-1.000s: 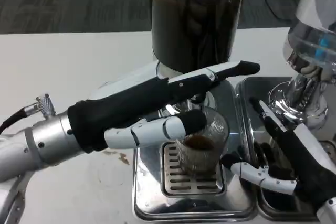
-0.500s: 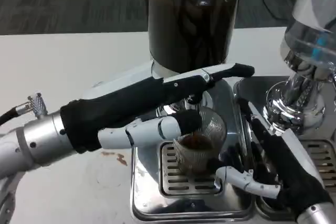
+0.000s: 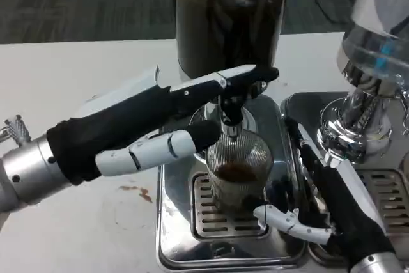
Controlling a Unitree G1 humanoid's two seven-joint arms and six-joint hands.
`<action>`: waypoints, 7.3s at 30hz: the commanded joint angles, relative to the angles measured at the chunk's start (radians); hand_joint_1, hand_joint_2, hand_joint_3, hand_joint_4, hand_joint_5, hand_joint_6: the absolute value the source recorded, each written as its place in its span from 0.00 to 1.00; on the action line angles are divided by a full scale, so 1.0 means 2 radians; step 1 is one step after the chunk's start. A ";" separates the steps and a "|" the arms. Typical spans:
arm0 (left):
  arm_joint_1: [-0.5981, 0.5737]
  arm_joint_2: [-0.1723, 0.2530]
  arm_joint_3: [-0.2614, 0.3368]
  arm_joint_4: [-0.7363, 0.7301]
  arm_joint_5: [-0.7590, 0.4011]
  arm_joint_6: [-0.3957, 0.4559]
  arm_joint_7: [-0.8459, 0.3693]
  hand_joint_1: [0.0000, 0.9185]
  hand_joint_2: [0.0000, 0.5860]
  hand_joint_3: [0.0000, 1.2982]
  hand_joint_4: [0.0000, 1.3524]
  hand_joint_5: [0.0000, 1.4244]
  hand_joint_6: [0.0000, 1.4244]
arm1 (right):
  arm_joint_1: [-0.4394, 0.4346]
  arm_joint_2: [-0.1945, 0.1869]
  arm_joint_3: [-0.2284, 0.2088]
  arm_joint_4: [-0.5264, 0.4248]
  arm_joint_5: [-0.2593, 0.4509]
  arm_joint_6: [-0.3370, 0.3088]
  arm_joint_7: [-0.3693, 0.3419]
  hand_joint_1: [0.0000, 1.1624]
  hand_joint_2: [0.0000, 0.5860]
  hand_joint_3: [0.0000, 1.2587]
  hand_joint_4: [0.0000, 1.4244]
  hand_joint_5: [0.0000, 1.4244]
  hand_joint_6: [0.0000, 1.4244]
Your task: Grasp the cup under the faucet to collect the drink, then remove the cup.
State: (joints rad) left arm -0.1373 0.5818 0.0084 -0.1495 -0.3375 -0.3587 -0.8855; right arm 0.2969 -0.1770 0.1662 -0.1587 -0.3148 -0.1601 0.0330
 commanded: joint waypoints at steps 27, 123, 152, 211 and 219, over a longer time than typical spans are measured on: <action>0.165 -0.081 0.166 0.072 0.185 -0.156 0.287 0.00 0.42 0.08 0.00 0.00 0.00 | -0.009 0.010 0.018 0.021 0.017 -0.024 0.003 0.63 0.21 0.00 0.00 0.00 0.09; 0.196 -0.027 0.164 0.149 0.186 -0.140 0.306 0.00 0.46 0.25 0.00 0.09 0.00 | -0.090 0.112 0.050 0.218 -0.011 -0.114 -0.141 0.84 0.26 0.29 0.33 0.45 0.60; 0.180 -0.030 0.144 0.174 0.188 -0.150 0.304 0.00 0.44 0.25 0.00 0.09 0.00 | -0.058 0.096 0.034 0.139 -0.076 -0.097 -0.185 0.90 0.24 0.34 0.36 0.57 0.85; 0.281 0.121 0.134 0.007 0.322 -0.168 0.254 0.00 0.54 0.00 0.00 0.00 0.00 | 0.181 0.041 0.013 -0.225 -0.010 -0.043 -0.053 0.89 0.23 0.38 0.39 0.59 0.89; 0.297 0.108 0.134 -0.045 0.334 -0.121 0.248 0.00 0.55 0.00 0.00 0.00 0.00 | 0.183 0.030 -0.009 -0.230 0.018 -0.045 -0.034 0.89 0.22 0.38 0.39 0.59 0.89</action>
State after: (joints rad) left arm 0.4409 0.8057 0.2663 -0.2115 0.3192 -0.6225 -0.3774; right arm 0.6654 -0.1207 0.1569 -0.5859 -0.3101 -0.2198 -0.0380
